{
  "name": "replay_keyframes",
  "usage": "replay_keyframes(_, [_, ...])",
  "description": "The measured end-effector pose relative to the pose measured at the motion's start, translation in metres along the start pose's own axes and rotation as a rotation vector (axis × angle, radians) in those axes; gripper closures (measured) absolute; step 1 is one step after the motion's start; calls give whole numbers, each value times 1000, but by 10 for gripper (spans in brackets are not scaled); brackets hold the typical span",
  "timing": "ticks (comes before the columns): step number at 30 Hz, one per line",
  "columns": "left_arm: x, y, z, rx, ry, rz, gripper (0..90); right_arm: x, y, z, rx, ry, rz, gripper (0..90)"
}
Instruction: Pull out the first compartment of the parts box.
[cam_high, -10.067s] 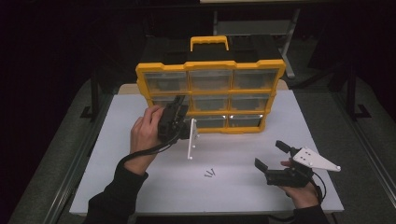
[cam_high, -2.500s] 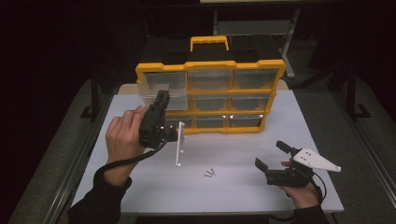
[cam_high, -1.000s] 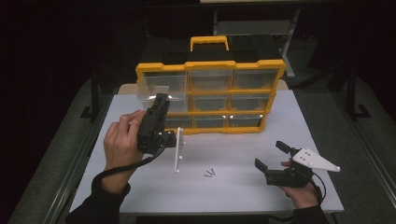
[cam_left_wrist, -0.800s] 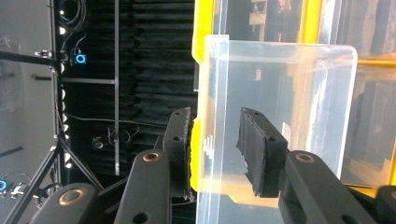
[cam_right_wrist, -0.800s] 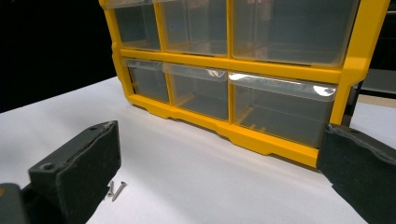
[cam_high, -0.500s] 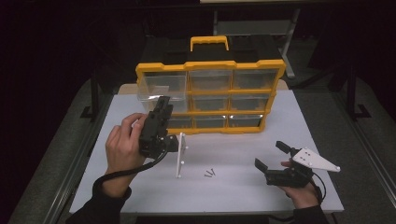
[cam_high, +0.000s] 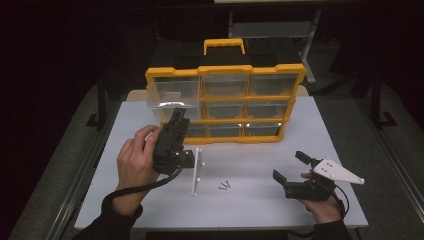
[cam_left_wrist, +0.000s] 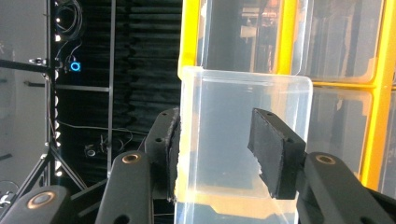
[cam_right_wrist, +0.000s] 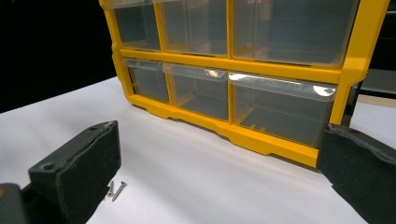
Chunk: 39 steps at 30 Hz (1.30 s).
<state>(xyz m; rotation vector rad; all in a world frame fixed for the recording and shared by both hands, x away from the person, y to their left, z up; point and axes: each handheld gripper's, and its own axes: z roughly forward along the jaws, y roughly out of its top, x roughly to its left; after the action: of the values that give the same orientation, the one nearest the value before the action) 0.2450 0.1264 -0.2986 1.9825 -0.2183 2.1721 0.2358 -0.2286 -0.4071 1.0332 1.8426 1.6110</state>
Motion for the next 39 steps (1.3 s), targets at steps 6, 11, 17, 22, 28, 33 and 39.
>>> replay_keyframes(6, [-4,1,-1,2,-15,-10,496,0,0,0,0,0,-1,0])
replay_keyframes(11, [-8,2,-2,7,-35,-11,484,0,0,0,-3,0,1,0])
replay_keyframes(17, [-15,3,-2,7,-55,-17,463,0,0,0,-3,1,2,0])
replay_keyframes(22, [-18,5,-3,8,-65,-25,442,0,0,0,-3,0,1,0])
replay_keyframes(28, [-24,7,-4,1,-84,-29,423,0,0,0,-4,-1,3,0])
replay_keyframes(33, [-32,7,-4,5,-116,-23,409,-1,0,0,-3,-1,0,0])
replay_keyframes(39, [-42,10,-6,-11,-141,-42,392,0,0,0,-3,0,2,0])
